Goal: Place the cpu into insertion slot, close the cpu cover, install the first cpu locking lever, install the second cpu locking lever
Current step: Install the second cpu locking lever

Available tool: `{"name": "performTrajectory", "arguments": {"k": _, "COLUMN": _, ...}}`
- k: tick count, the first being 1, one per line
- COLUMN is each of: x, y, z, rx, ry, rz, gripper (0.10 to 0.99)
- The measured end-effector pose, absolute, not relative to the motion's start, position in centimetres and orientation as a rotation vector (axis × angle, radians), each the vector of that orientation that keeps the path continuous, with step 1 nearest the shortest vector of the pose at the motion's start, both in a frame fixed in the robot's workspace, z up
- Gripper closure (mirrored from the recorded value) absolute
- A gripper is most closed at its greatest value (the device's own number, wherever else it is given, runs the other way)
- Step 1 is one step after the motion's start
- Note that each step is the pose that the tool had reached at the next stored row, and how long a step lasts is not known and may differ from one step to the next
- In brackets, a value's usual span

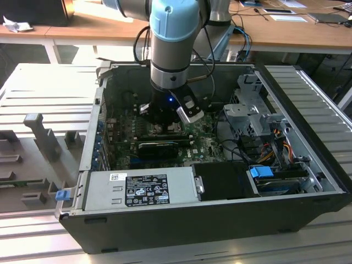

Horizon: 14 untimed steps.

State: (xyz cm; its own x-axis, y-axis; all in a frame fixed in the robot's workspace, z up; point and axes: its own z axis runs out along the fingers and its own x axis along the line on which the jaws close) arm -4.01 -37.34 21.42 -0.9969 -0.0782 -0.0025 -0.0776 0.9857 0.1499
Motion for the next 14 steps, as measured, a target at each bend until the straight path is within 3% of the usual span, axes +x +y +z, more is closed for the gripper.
{"name": "performTrajectory", "arguments": {"k": 14, "x": -6.1, "y": -39.6, "z": 21.4, "rx": 0.163, "ry": -3.114, "rz": -0.368, "gripper": 0.980}}
